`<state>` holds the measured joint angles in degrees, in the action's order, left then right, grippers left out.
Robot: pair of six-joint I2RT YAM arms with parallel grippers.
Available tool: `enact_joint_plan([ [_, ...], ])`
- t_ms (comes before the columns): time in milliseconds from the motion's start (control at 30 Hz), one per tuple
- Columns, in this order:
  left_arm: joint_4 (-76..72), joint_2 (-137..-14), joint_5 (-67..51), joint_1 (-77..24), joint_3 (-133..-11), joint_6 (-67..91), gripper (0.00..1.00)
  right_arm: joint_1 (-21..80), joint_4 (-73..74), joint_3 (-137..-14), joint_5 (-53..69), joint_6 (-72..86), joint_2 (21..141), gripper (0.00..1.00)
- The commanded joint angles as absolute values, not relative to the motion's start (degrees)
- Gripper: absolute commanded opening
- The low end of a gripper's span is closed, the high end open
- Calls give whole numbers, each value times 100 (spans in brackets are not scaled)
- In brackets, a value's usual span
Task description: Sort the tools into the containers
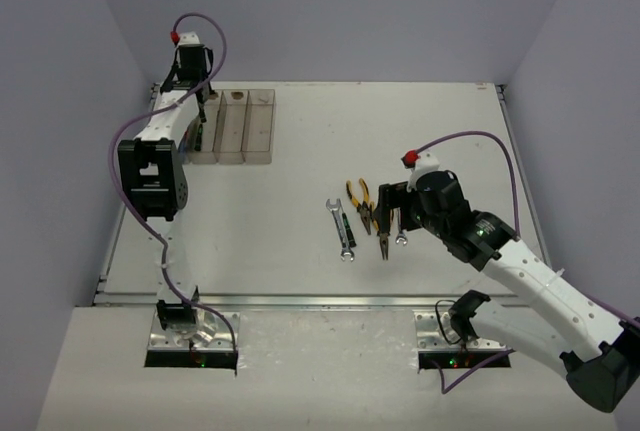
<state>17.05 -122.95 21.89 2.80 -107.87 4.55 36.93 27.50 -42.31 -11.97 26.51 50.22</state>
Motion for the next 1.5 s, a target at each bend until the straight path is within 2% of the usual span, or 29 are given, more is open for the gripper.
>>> enact_joint_plan([
  [0, 1276, -12553, 1921, 242, -10518, -191, 0, 3683, 2462, -4193, -1021, 2549, 4965, 99],
  [133, 1248, -12725, 2080, 237, -10407, -237, 0, 3683, 2418, -4192, -874, 2532, 5077, 99],
  [167, 1252, -12735, 2091, 237, -10406, -224, 6, 3683, 2417, -4192, -853, 2523, 5101, 99],
  [267, 1317, -12701, 2024, 237, -10440, -177, 28, 3683, 2408, -4209, -801, 2505, 5167, 99],
  [333, 1409, -12601, 1913, 229, -10553, -44, 60, 3683, 2417, -4197, -791, 2487, 5181, 99],
  [367, 1460, -12537, 1895, 225, -10627, 109, 72, 3683, 2409, -4192, -795, 2483, 5189, 99],
  [500, 1752, -11867, 1934, 107, -10876, 708, 84, 3679, 2369, -4175, -700, 2467, 5336, 99],
  [567, 1930, -11328, 2132, 36, -10781, 1135, 100, 3677, 2364, -4228, -473, 2437, 5516, 99],
  [633, 2089, -10677, 2139, -126, -10404, 1552, 100, 3683, 2398, -4323, -268, 2416, 5748, 99],
  [733, 2019, -8493, 1653, -149, -8801, 2490, 100, 3683, 2622, -4666, 96, 2499, 6299, 97],
  [833, 1682, -6923, 1000, -167, -7204, 3045, 100, 3726, 2689, -4902, 141, 2679, 6754, 90],
  [900, 1432, -5872, 404, -221, -5711, 3204, 100, 3898, 2738, -5154, -83, 2738, 7345, 81],
  [1000, 1568, -4622, 67, -315, -4877, 2984, 100, 4038, 2834, -5464, -539, 2790, 8119, 61],
  [1100, 1994, -4075, -241, -338, -4707, 2548, 100, 4120, 2883, -5741, -762, 2885, 8719, 48],
  [1267, 2369, -3644, -325, -343, -4318, 2044, 100, 4289, 2976, -6273, -718, 3014, 9802, 39],
  [1467, 2165, -3371, -609, -673, -3981, 2066, 100, 4315, 3101, -6543, -994, 3203, 10720, 33],
])
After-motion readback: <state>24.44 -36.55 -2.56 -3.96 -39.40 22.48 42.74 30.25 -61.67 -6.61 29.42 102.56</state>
